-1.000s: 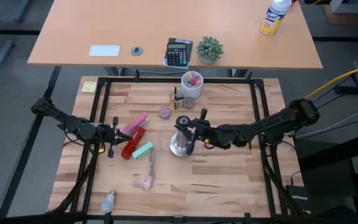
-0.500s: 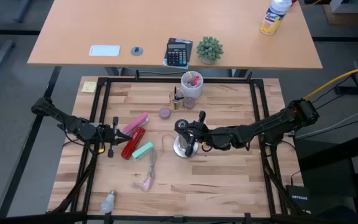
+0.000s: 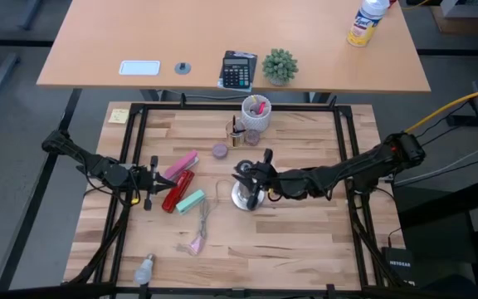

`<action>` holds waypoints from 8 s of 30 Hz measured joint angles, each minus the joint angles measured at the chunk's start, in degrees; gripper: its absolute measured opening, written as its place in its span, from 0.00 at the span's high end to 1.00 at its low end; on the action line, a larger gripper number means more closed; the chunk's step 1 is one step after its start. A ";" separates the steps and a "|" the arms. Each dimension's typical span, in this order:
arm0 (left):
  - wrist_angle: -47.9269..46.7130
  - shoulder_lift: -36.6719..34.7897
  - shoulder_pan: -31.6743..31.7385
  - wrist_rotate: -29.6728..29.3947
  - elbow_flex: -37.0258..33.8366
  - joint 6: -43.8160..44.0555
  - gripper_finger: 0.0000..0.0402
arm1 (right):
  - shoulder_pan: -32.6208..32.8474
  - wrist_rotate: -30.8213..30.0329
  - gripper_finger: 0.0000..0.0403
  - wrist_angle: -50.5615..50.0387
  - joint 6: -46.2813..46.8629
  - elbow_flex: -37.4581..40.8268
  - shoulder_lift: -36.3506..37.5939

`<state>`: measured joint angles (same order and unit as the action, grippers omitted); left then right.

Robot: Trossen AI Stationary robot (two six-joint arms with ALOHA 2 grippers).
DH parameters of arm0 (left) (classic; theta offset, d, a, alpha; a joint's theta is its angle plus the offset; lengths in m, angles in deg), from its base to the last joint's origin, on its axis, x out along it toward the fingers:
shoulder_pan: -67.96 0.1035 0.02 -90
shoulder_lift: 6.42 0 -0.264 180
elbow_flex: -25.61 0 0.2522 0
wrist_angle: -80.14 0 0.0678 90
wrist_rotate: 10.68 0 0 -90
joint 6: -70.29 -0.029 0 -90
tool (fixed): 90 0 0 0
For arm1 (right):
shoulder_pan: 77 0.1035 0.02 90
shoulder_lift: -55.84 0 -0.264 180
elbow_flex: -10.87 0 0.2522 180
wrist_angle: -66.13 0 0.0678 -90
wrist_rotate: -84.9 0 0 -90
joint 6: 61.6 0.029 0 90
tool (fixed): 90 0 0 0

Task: Screw lightbulb
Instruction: Adjust the lamp, then insert the lightbulb to the lamp

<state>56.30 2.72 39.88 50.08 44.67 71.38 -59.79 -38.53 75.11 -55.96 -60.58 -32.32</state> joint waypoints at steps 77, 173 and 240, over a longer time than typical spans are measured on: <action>-15.70 29.64 -2.67 67.09 32.48 102.92 1.00 | 0.04 12.13 0.44 -27.32 4.58 -0.05 19.82; -36.10 72.02 -20.37 31.98 41.05 109.91 1.00 | 0.02 17.55 0.44 -35.30 4.27 0.00 19.78; -59.92 74.12 -17.43 12.14 48.44 106.26 1.00 | 0.02 17.42 0.44 -32.85 1.34 0.00 19.78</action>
<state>-3.62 76.84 22.45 62.22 93.12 177.64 -59.76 -21.11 42.26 -54.62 -60.58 -12.54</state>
